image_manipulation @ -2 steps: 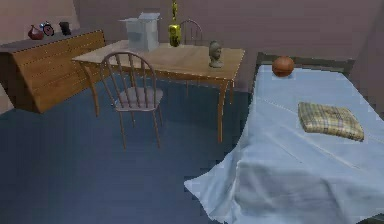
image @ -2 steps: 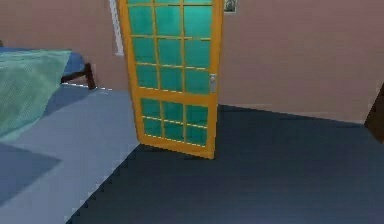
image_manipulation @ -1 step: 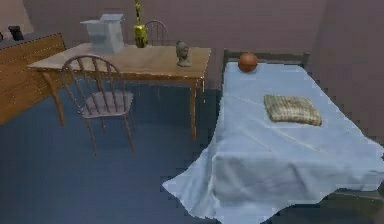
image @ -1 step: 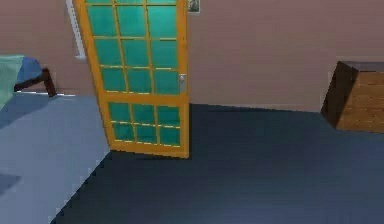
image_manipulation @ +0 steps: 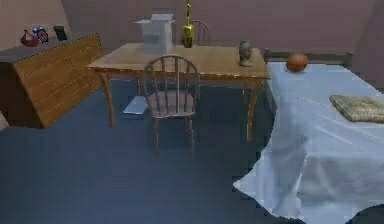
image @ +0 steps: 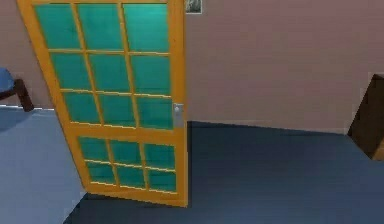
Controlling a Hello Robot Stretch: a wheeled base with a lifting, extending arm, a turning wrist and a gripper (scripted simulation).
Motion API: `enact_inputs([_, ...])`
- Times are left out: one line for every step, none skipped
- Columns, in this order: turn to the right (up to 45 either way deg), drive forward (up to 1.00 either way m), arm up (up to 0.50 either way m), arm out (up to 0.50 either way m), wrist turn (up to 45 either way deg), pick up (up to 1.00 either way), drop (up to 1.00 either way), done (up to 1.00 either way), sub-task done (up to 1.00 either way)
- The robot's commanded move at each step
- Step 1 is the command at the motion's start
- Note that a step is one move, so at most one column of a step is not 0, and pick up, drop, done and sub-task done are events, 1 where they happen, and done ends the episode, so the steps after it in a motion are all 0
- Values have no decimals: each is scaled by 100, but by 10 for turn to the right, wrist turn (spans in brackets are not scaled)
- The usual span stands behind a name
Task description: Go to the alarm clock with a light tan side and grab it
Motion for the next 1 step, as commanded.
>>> enact_inputs([-450,0,0,0,0,0,0,0,0])
